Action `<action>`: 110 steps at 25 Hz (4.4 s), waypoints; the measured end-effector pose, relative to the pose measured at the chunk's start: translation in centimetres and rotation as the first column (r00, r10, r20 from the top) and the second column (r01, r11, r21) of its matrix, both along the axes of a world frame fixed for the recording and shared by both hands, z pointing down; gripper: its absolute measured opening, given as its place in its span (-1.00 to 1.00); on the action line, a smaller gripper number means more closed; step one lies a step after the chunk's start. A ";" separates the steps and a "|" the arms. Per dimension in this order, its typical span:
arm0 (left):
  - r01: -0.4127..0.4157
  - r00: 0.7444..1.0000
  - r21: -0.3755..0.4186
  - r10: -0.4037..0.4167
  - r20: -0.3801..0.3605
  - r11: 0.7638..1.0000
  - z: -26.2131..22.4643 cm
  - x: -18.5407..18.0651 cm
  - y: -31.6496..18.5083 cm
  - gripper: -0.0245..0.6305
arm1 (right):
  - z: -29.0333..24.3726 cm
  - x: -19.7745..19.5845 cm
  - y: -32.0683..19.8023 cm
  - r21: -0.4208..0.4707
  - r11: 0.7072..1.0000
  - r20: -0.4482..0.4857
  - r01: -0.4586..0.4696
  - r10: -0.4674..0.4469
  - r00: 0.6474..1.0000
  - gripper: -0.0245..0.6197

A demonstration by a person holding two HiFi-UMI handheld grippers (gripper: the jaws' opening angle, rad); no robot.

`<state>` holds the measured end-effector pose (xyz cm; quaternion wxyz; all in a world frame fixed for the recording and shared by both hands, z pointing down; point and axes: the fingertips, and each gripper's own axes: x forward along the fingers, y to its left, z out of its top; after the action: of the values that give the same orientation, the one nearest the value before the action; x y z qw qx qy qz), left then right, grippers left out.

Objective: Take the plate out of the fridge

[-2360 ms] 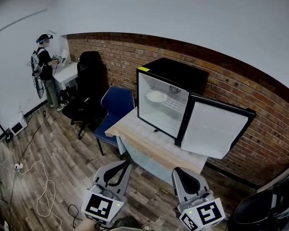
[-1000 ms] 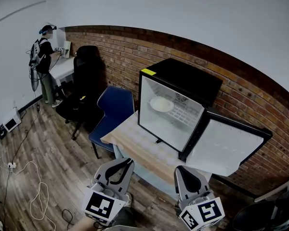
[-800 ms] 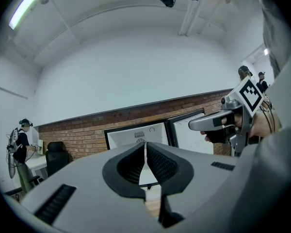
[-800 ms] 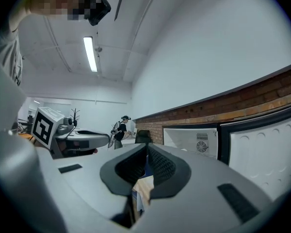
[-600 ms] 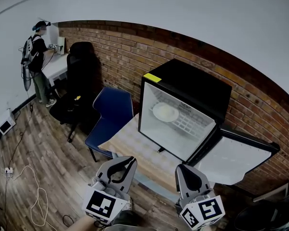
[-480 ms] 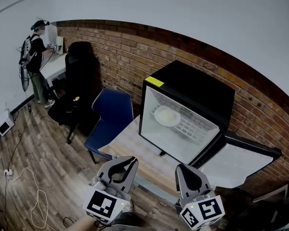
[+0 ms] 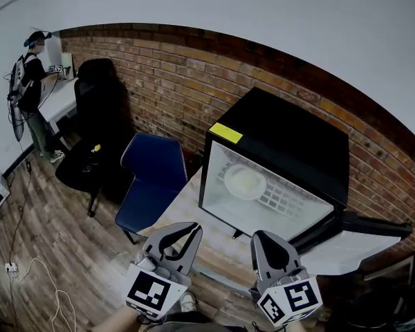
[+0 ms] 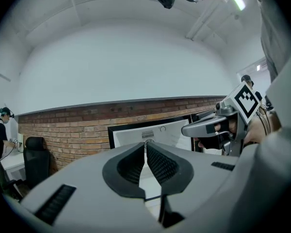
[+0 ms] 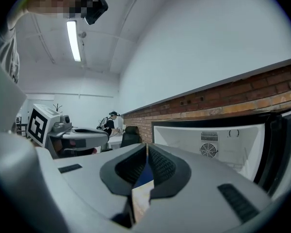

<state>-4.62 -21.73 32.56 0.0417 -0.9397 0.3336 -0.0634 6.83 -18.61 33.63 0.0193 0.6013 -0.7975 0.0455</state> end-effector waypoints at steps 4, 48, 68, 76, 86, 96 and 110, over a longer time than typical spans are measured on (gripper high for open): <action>-0.034 0.999 -0.001 0.034 0.007 0.999 0.3 0.2 -2.4 -0.85 | 0.3 0.4 -1.9 -0.013 0.999 0.035 -0.046 0.046 0.998 -0.82; -0.219 0.910 -0.596 -0.058 -0.410 0.773 8.2 9.9 -14.3 -0.54 | 9.5 7.7 -12.3 -0.263 0.962 0.575 -0.077 0.221 0.788 -0.35; -0.410 0.777 -0.827 -0.328 -0.538 0.385 16.5 12.7 -18.2 -0.46 | 16.6 8.4 -15.8 -0.421 0.905 0.798 -0.064 0.403 0.449 -0.33; -0.446 0.745 -0.847 -0.405 -0.531 0.290 18.2 13.3 -18.7 -0.66 | 17.8 8.8 -16.6 -0.448 0.893 0.821 -0.046 0.431 0.374 -0.43; -0.483 0.720 -0.838 -0.431 -0.544 0.252 18.3 14.0 -18.7 -0.81 | 17.6 8.5 -17.4 -0.426 0.905 0.866 -0.015 0.413 0.282 -0.67; -0.473 0.722 -0.853 -0.458 -0.519 0.220 18.5 13.5 -17.7 -0.84 | 17.7 8.1 -16.5 -0.464 0.886 0.867 0.009 0.451 0.213 -0.80; -0.496 0.703 -0.829 -0.441 -0.558 0.258 15.8 12.7 -13.5 -0.84 | 15.1 7.4 -12.5 -0.453 0.891 0.873 0.030 0.437 0.215 -0.81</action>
<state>8.08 -35.27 48.41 -0.6702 -0.7081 0.1900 0.1154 14.25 -31.14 48.75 -0.3646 0.5301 -0.5250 0.5571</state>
